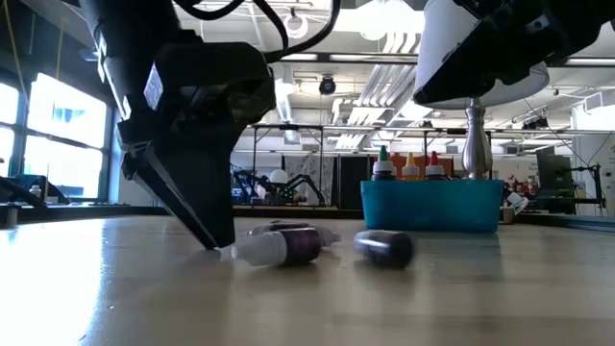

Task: Pick & Place food coloring
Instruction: Put the bottom small red food coloring bottle into the blue bin

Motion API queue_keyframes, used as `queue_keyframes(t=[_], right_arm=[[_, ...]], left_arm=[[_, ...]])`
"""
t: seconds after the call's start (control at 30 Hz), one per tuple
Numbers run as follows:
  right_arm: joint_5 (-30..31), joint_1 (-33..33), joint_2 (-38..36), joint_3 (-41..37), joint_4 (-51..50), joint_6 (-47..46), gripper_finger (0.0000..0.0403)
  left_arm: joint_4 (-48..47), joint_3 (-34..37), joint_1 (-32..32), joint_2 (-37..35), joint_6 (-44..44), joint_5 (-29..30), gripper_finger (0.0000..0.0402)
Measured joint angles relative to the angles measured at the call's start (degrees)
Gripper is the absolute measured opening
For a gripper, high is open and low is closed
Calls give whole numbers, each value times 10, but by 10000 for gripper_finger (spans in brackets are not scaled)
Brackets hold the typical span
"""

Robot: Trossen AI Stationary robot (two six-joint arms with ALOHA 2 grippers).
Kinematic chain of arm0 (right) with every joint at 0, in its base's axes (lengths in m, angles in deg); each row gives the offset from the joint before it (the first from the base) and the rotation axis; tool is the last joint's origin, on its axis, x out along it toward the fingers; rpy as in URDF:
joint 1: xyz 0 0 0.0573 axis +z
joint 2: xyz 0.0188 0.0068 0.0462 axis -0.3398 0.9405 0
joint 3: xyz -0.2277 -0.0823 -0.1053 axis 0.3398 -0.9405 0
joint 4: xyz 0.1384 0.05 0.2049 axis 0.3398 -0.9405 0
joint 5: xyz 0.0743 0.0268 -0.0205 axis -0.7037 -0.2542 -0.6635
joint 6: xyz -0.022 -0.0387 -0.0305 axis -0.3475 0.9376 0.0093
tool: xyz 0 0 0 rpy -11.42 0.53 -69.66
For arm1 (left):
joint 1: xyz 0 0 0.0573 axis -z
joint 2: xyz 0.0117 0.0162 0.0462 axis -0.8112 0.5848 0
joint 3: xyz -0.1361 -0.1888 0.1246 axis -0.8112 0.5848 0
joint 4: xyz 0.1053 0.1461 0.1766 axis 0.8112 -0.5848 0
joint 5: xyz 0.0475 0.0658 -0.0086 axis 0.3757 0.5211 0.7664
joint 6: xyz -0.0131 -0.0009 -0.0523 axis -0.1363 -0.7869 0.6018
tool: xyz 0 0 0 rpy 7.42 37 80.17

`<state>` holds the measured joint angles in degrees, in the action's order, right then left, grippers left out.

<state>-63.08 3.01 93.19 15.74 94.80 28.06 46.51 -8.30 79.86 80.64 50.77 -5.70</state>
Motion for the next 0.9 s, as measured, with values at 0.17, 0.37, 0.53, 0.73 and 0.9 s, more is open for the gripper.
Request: queue_keyframes(t=[0.17, 0.37, 0.53, 0.73, 0.9], right_arm=[[-98, 4, 12, 0, -5, 2, 139], [-74, 41, 119, 0, 24, -152, 139], [18, 63, 203, 1, 40, -210, 139], [-1, 56, 222, 2, 29, -324, 139], [12, 57, 222, 2, 16, -318, 139]], left_arm=[[2, -12, 0, -13, -41, 6, 129], [4, -42, -1, -16, -91, 42, 129], [0, -45, -2, -16, -104, 64, 129], [0, -45, -2, -16, -102, 43, 129], [-2, -45, -2, -16, -102, 45, 129]])
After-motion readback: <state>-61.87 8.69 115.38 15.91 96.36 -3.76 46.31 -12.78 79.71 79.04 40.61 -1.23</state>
